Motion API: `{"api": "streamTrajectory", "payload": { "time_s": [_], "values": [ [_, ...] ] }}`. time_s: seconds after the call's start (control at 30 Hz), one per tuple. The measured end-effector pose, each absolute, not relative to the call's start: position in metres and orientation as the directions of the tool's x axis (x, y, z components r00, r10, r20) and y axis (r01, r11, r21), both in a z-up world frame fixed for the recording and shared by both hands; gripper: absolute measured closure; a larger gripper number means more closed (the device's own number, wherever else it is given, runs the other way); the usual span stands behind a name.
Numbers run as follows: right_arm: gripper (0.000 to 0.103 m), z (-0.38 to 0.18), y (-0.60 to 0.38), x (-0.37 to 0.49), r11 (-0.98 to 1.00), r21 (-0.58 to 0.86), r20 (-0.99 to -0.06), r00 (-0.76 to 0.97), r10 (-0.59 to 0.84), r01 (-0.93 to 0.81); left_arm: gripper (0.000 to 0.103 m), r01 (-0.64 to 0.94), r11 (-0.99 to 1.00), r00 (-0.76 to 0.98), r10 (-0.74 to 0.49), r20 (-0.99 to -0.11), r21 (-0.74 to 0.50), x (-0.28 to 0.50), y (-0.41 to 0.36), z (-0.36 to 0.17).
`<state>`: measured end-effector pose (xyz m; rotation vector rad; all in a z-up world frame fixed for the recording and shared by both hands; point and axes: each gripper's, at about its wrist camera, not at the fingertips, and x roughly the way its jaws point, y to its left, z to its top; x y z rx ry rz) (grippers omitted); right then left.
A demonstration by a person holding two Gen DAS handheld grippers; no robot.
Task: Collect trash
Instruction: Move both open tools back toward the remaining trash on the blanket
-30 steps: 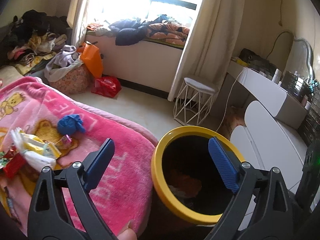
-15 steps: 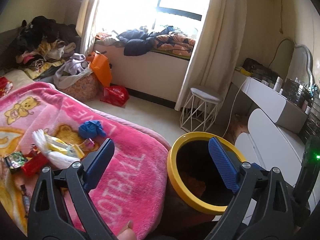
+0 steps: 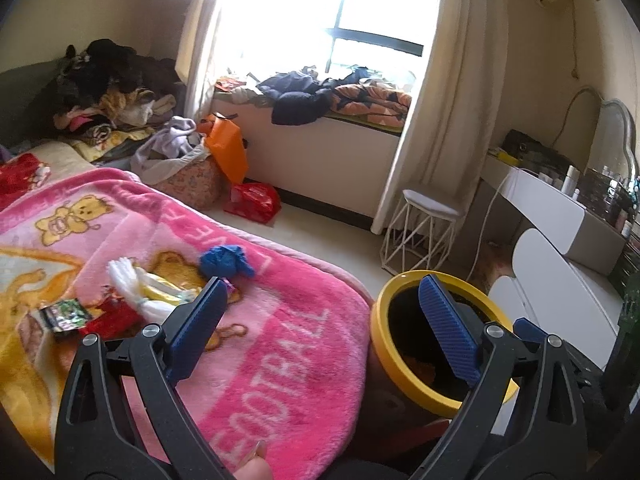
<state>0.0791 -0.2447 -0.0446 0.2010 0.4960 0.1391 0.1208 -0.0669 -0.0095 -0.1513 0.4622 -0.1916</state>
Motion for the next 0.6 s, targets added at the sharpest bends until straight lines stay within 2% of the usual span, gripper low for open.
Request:
{"api": "streamTrajectory", "payload": {
  "time_s": [0.6],
  "values": [
    [0.022,-0.042,-0.203,0.076,0.966,0.168,-0.450,0.857,0.250,-0.194,0.014,0.057,0.982,0.904,-0.128,-0.408,-0.181,0.103,-0.013,-0.010]
  ]
}}
